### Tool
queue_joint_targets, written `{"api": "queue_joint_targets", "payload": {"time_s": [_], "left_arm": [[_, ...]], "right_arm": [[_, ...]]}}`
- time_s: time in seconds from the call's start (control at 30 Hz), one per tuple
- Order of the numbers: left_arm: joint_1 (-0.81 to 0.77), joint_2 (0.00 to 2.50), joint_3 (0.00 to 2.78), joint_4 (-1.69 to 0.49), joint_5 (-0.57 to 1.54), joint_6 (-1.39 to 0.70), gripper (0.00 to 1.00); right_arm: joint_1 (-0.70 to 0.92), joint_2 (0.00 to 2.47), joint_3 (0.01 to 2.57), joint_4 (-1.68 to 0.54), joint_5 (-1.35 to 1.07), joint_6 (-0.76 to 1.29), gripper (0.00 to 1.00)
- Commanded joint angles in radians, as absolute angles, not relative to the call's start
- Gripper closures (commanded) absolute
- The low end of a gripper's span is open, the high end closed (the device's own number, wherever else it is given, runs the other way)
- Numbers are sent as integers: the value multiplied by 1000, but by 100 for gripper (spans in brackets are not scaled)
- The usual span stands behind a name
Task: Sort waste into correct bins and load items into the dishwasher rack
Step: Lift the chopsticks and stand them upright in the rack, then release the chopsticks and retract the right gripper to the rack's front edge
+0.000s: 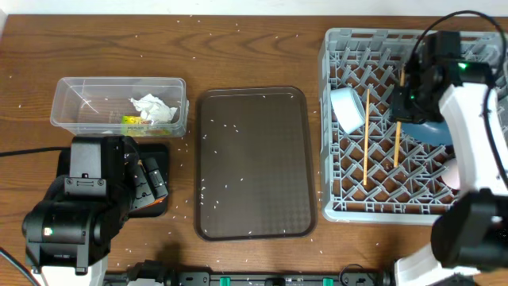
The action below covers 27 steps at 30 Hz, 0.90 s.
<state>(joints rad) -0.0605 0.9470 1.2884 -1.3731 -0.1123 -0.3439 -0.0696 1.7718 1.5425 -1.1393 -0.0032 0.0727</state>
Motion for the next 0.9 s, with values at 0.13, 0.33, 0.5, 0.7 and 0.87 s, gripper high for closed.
{"api": "queue_joint_targets", "payload": {"time_s": [0.13,0.33,0.5,0.7,0.87], "left_arm": [[-56,947,1305,-1376,-128,-353,2],[-56,947,1305,-1376,-128,-353,2],[-56,947,1305,-1376,-128,-353,2],[-56,947,1305,-1376,-128,-353,2],[-56,947,1305,-1376,-128,-353,2]], "right_arm": [[-60,1822,1539,-1151,-42,51,62],[-10,1652,1550,-1170,-72,81,55],[56,1442,1550,-1174,-195,136,43],[158,1225,1550,-1177,-270,160,1],[215,1090,1550,-1253,-270,160,1]]}}
